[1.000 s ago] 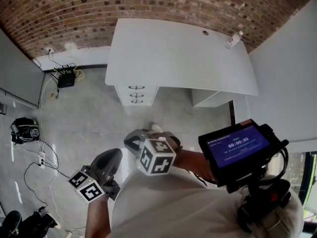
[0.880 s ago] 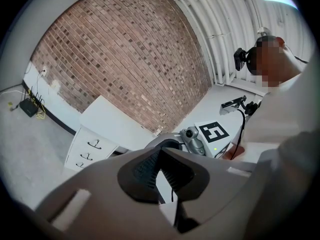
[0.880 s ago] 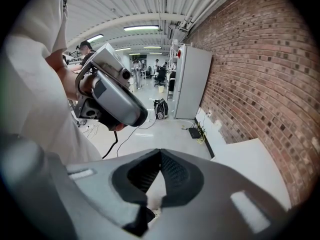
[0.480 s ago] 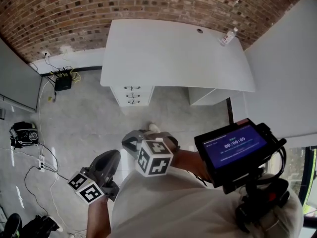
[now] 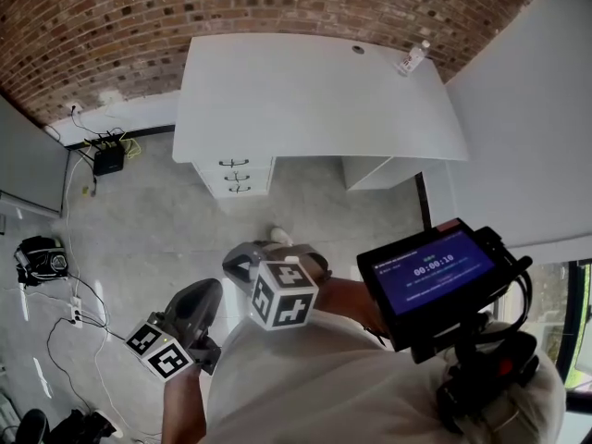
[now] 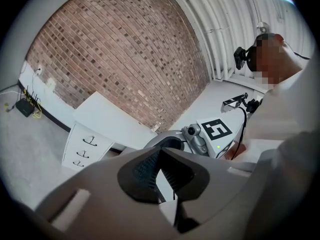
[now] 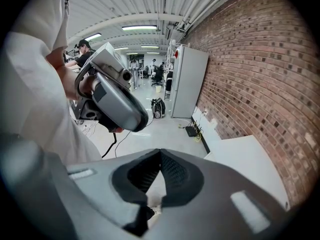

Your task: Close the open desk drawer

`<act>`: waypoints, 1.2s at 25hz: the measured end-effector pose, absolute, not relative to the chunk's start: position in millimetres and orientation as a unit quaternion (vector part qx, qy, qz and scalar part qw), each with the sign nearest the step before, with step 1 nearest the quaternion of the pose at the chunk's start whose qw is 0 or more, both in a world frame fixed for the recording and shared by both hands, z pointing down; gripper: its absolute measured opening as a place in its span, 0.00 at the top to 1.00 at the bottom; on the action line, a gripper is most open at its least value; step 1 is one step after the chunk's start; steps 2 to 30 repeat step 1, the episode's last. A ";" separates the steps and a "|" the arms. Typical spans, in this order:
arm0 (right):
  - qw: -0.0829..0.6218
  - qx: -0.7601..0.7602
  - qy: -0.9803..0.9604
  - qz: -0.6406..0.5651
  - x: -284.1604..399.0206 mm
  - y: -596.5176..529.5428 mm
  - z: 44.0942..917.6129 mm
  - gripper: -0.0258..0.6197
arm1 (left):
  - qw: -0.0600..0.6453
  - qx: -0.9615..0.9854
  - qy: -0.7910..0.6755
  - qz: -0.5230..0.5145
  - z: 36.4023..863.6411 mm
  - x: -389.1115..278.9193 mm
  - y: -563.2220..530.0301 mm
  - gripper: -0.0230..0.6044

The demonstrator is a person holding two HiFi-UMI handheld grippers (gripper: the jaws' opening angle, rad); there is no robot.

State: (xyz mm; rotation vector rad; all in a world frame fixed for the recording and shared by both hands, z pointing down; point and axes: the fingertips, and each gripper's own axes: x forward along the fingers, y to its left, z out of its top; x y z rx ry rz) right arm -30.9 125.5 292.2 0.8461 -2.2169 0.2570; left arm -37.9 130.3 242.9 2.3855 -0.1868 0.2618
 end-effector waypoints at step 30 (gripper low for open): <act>0.369 0.330 -0.863 0.099 -29.8 125.2 292.6 0.96 | 0.358 0.925 -0.072 0.103 243.3 -36.7 130.1 0.95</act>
